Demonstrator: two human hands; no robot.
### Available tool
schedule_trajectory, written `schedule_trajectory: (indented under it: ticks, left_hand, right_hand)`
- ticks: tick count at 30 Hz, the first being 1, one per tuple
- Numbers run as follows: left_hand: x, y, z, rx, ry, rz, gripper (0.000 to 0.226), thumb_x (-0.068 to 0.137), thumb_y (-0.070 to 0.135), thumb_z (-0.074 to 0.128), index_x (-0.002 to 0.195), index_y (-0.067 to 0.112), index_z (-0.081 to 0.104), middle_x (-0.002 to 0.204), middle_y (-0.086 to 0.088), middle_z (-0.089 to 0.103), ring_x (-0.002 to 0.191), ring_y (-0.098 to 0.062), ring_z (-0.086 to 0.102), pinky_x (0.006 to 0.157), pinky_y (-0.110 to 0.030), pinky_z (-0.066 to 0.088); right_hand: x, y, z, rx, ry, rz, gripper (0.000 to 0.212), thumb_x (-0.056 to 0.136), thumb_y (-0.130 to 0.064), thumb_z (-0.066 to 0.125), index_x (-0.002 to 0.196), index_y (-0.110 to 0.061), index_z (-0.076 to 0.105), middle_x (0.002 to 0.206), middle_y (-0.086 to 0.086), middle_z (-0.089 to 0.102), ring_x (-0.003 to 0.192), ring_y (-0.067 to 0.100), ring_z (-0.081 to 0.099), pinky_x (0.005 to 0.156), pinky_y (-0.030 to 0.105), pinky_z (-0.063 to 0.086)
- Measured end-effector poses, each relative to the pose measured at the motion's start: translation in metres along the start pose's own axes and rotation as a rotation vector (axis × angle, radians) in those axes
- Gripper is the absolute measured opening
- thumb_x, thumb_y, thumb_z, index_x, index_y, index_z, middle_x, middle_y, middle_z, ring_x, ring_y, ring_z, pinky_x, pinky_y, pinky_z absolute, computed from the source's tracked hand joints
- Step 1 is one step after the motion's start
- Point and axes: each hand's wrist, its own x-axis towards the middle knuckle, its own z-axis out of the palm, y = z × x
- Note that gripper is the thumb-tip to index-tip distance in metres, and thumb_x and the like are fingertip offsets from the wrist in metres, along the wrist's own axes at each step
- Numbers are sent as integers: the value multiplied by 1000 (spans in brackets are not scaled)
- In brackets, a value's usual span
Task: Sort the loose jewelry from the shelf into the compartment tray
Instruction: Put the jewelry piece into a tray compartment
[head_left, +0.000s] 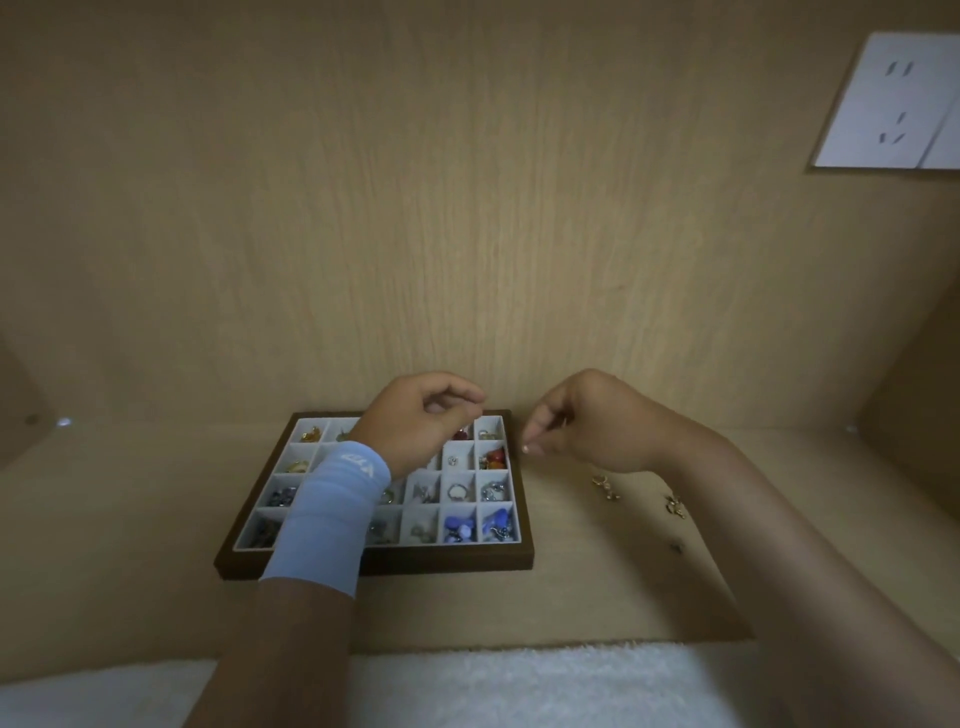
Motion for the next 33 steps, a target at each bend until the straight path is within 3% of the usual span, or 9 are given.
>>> schedule_trajectory:
  ticks: [4, 8, 12, 15, 19, 24, 29, 33]
  left_hand:
    - [-2, 1, -3, -114, -12, -10, 17, 87, 22, 70, 102, 27, 73, 96, 9, 74, 93, -4, 68, 93, -31, 53]
    - [-6, -1, -14, -201, 116, -14, 9, 83, 20, 74, 92, 22, 74, 83, 5, 75, 80, -5, 70, 76, -19, 55]
    - [-5, -4, -24, -329, 201, -28, 6, 85, 14, 71, 90, 13, 75, 78, 0, 75, 66, -4, 63, 63, -12, 49]
    - [-3, -11, -31, -370, 220, -44, 6, 87, 15, 69, 90, 16, 75, 80, 1, 76, 68, -6, 61, 64, -13, 47]
    - [-2, -18, -40, -370, 217, -66, 9, 88, 15, 68, 90, 22, 74, 77, 6, 74, 67, -5, 61, 60, -13, 47]
    - [-5, -23, -47, -397, 221, -85, 10, 90, 12, 66, 95, 18, 71, 71, 6, 72, 68, -6, 62, 61, -19, 48]
    - [-6, -25, -55, -419, 248, -118, 7, 89, 19, 67, 93, 17, 73, 70, 8, 71, 68, -7, 62, 62, -19, 47]
    - [-9, -28, -63, -436, 296, -127, 8, 85, 14, 71, 93, 12, 72, 66, 8, 71, 63, -5, 59, 56, -10, 45]
  right_hand:
    - [24, -14, 10, 230, 148, -64, 6, 83, -15, 79, 88, -19, 80, 77, -7, 75, 71, -3, 66, 70, 17, 50]
    - [39, -31, 20, 393, 204, -104, 5, 84, -12, 78, 89, -13, 78, 81, 4, 77, 78, 14, 73, 76, 28, 59]
    - [51, -45, 27, 516, 209, -94, 7, 88, -11, 74, 95, -9, 77, 76, 5, 73, 62, 4, 62, 55, 17, 47]
    - [58, -52, 31, 540, 158, -46, 10, 92, -17, 70, 99, -15, 78, 82, 7, 74, 62, 14, 56, 53, 23, 47]
    - [63, -60, 34, 564, 121, -4, 13, 91, -20, 71, 101, -15, 79, 76, 1, 74, 54, 12, 53, 45, 17, 42]
    - [69, -70, 40, 623, 16, 51, 20, 91, -26, 71, 103, -11, 78, 92, 9, 77, 52, 9, 52, 41, 17, 39]
    - [79, -75, 45, 605, 116, 31, 19, 84, -17, 79, 100, -6, 77, 60, -9, 68, 46, -1, 54, 43, 11, 39]
    - [84, -85, 50, 616, 109, -31, 19, 84, -7, 77, 103, -5, 75, 69, -4, 70, 49, -2, 59, 46, 9, 41]
